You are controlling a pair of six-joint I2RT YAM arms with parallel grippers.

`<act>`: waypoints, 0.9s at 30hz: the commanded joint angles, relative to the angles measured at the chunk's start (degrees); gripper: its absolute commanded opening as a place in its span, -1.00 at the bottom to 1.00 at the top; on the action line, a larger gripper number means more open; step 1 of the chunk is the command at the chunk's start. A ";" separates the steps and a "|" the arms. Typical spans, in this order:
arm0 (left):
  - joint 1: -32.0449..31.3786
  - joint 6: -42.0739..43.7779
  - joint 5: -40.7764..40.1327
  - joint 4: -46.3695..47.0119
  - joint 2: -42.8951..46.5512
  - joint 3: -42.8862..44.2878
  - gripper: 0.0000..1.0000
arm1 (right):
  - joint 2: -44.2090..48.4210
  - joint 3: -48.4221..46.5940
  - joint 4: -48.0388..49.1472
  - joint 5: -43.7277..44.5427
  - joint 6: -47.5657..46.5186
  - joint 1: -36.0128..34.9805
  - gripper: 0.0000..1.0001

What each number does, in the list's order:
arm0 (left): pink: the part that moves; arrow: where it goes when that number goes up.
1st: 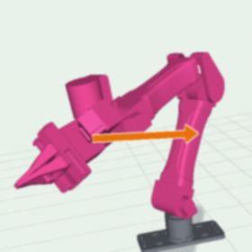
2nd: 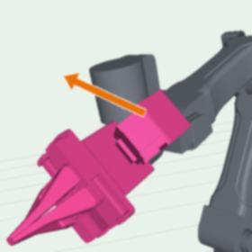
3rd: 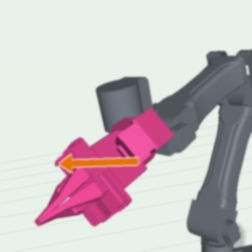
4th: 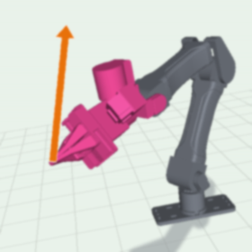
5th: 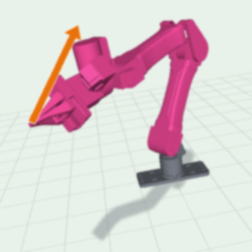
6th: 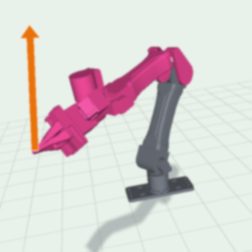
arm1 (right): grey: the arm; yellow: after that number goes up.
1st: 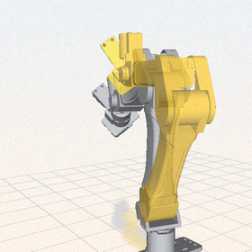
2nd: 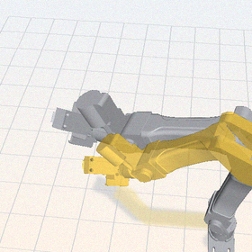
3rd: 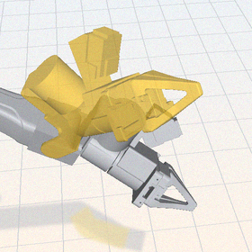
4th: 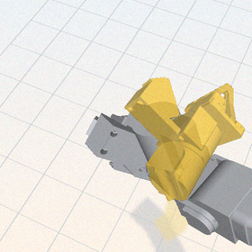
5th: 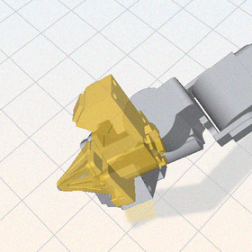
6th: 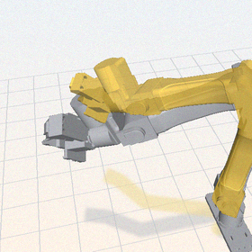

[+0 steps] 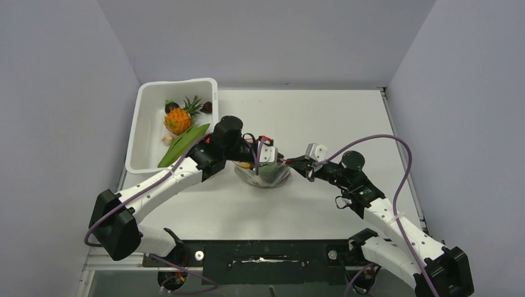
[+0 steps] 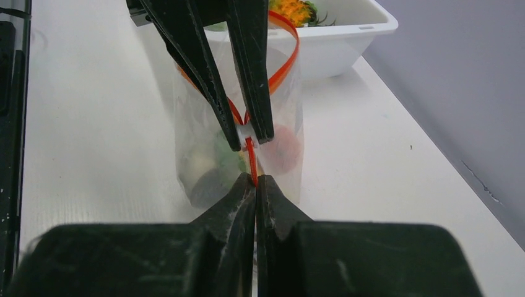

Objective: Place the food in the zip-top bag and seal the zipper
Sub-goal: Zip the zipper food storage bag at the center of the board.

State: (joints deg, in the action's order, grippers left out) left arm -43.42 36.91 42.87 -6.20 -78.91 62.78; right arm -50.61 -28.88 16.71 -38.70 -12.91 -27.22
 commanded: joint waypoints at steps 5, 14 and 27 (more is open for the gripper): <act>3.08 1.57 -0.55 -3.63 3.54 2.85 -1.00 | 3.78 1.66 6.76 7.67 4.49 1.89 -1.00; 4.68 1.89 -0.86 -4.61 5.07 2.06 -1.00 | 4.21 2.16 6.23 11.41 7.45 3.42 -1.00; 5.81 1.09 -2.64 -5.23 8.79 -1.10 -1.00 | 7.18 3.22 4.60 15.77 10.35 4.98 -1.00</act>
State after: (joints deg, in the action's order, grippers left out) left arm -38.72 37.80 39.83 -11.51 -73.58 61.71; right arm -44.88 -25.93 19.64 -28.01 -3.40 -23.81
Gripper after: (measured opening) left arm 0.109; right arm 0.023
